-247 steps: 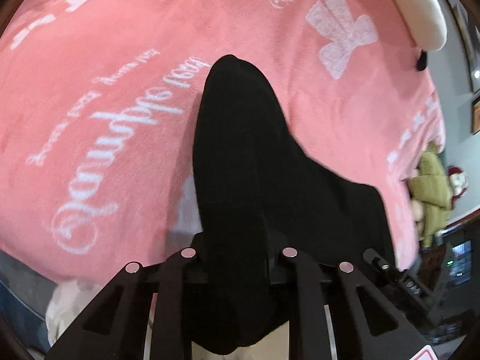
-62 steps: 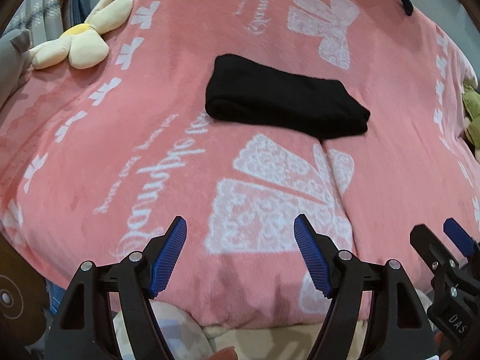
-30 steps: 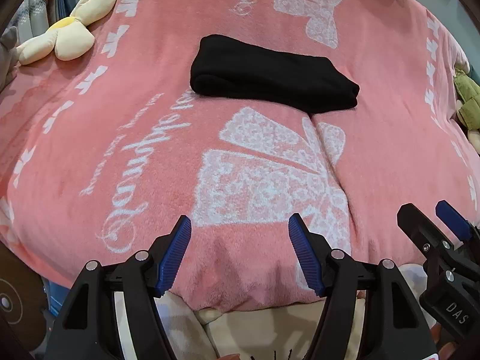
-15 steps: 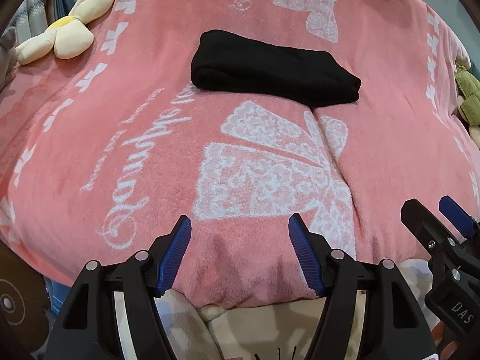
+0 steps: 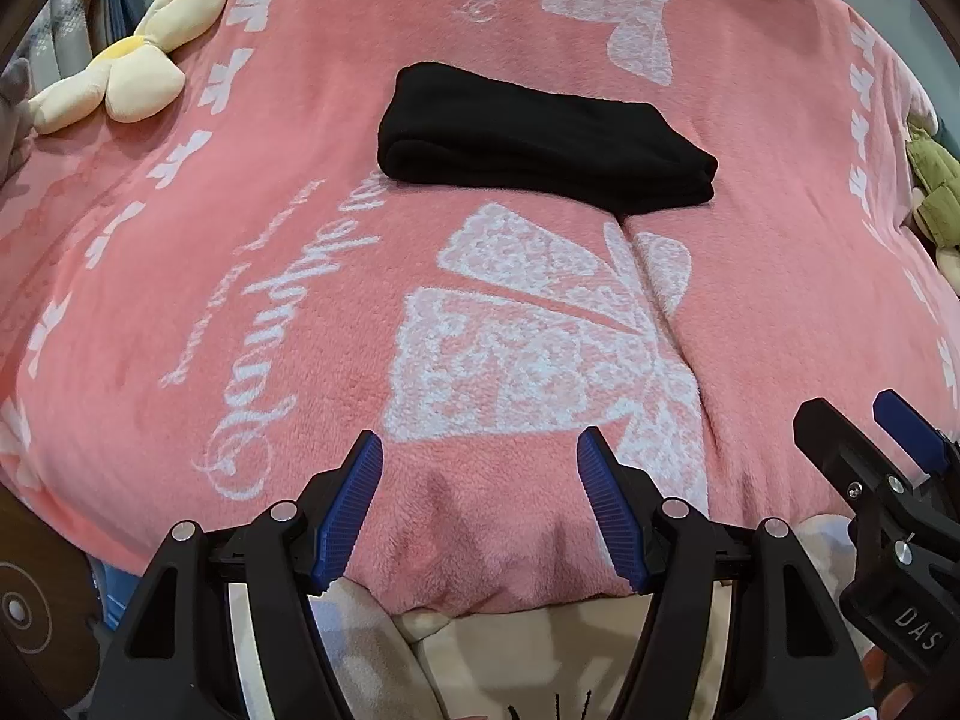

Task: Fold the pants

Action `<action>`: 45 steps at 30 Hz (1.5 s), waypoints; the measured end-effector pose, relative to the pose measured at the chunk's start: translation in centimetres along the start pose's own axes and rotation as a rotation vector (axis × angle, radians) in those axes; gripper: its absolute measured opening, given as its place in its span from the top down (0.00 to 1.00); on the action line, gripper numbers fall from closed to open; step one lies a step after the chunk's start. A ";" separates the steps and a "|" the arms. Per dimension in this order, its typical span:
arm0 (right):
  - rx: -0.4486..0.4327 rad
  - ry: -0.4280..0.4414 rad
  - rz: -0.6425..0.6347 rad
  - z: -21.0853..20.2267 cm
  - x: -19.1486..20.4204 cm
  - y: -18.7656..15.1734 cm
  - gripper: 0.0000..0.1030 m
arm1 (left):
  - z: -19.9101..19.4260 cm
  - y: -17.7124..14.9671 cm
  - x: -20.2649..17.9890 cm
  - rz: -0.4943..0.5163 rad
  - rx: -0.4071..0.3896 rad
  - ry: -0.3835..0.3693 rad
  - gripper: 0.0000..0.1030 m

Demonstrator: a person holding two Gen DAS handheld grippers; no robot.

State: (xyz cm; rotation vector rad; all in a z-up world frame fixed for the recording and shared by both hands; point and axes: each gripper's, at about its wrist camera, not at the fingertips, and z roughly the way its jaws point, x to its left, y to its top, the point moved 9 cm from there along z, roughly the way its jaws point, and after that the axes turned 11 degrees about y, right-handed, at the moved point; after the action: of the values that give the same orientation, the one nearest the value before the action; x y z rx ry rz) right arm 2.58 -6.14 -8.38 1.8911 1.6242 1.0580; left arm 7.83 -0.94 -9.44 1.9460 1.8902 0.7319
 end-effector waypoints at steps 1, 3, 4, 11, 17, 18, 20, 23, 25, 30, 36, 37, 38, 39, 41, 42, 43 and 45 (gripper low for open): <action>-0.001 0.000 0.000 0.0 0.0 0.0 0.15 | 0.0 0.0 0.0 0.000 0.000 0.001 0.37; 0.003 0.001 -0.003 0.1 -0.1 0.0 0.15 | 0.0 0.0 0.0 0.001 0.001 0.001 0.37; 0.003 0.002 -0.002 0.0 -0.1 0.0 0.15 | 0.0 0.0 0.0 0.001 0.002 -0.001 0.37; 0.003 0.000 -0.001 0.1 0.0 0.0 0.15 | -0.1 -0.1 0.0 0.005 0.001 0.002 0.37; 0.003 0.001 0.000 0.1 0.0 0.0 0.15 | -0.2 -0.1 -0.1 0.017 -0.003 0.004 0.37; 0.004 0.000 0.000 0.1 0.0 0.0 0.15 | -0.2 -0.1 -0.1 0.018 -0.004 0.001 0.37; 0.004 0.001 -0.001 0.1 0.0 -0.1 0.15 | -0.2 -0.1 -0.2 0.019 -0.001 -0.001 0.37; 0.005 0.001 -0.003 0.1 -0.1 0.0 0.15 | -0.1 -0.2 -0.3 0.021 -0.001 0.006 0.37; 0.004 0.001 -0.002 0.1 0.0 0.0 0.15 | -0.1 -0.2 -0.4 0.024 0.002 0.004 0.37; 0.005 0.001 -0.003 0.1 0.0 -0.2 0.15 | 0.0 -0.3 -0.4 0.021 0.009 0.000 0.37; 0.006 0.000 -0.003 0.1 0.0 -0.3 0.15 | 0.2 -0.4 -0.6 0.026 0.018 0.004 0.35; 0.006 0.001 -0.001 0.1 0.0 -0.2 0.15 | 0.3 -0.5 -0.6 0.024 0.019 0.006 0.35; 0.006 0.001 0.000 0.1 0.0 -0.2 0.15 | 0.3 -0.5 -0.5 0.022 0.020 0.007 0.33; 0.006 0.000 -0.001 0.1 0.0 -0.2 0.15 | 0.4 -0.5 -0.5 0.019 0.020 0.008 0.29; 0.007 0.000 0.000 0.1 0.0 -0.2 0.15 | 0.3 -0.4 -0.4 0.007 0.015 0.002 0.28; 0.007 0.000 0.002 0.1 0.0 -0.2 0.15 | 0.3 -0.4 -0.4 0.002 0.013 -0.003 0.27; 0.007 0.001 0.002 0.1 0.0 -0.2 0.15 | 0.2 -0.4 -0.4 -0.003 0.012 -0.013 0.26; 0.007 0.001 0.001 0.1 0.0 -0.2 0.15 | 0.2 -0.3 -0.4 -0.005 0.011 -0.027 0.26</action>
State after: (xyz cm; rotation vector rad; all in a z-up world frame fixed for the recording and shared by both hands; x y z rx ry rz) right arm 2.54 -6.10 -8.66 1.8960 1.6299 1.0548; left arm 7.71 -1.34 -9.84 1.9478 1.8859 0.6913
